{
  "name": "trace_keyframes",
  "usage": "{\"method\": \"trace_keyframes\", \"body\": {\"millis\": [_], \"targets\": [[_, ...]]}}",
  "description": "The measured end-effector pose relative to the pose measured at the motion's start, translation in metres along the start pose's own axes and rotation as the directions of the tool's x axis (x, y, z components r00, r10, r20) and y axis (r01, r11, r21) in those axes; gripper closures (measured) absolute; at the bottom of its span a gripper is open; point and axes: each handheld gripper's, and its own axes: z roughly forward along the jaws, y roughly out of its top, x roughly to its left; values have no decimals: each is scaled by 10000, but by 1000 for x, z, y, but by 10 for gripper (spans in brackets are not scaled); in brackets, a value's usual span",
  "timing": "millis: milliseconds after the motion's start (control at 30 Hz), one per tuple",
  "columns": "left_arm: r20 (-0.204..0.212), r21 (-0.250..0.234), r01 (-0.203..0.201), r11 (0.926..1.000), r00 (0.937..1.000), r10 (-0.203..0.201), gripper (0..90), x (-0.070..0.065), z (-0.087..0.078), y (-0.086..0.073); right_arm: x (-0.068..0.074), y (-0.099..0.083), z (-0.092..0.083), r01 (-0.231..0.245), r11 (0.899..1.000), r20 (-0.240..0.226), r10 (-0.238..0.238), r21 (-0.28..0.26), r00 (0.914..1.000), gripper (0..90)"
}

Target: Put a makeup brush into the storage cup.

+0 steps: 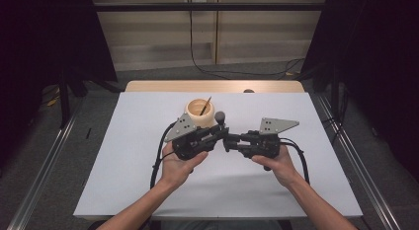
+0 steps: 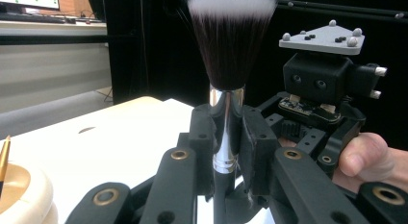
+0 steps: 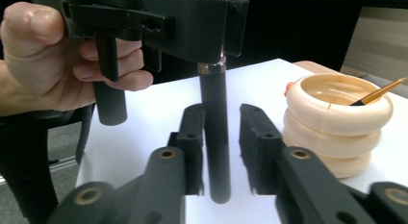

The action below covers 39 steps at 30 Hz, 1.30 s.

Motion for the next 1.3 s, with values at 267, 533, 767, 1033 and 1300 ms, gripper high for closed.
{"method": "trace_keyframes", "body": {"millis": [267, 533, 767, 1033, 1300], "targets": [[1, -56, 29, 10000, 10000, -29, 777, 1, -1, 1, 2, 1, -1, 6, 10000, 157, -6, -52, 9999, 478], [-14, -139, 51, 9999, 10000, -51, 776, 2, -2, 1, 2, 1, -2, -25, 9999, 531, 31, -116, 9986, 213], [-44, -180, 32, 9998, 10000, -33, 776, 4, -4, 1, 1, 1, -1, -156, 9998, 614, 163, -129, 9980, 59], [-179, -215, 61, 9998, 9998, -64, 776, 7, -7, 2, -1, -1, -2, -439, 9990, 1054, 449, -116, 9934, 29], [-294, -215, 23, 9998, 9996, -29, 776, 11, -13, 3, 3, -1, -3, -331, 9994, 1644, 347, -123, 9858, 23]]}}
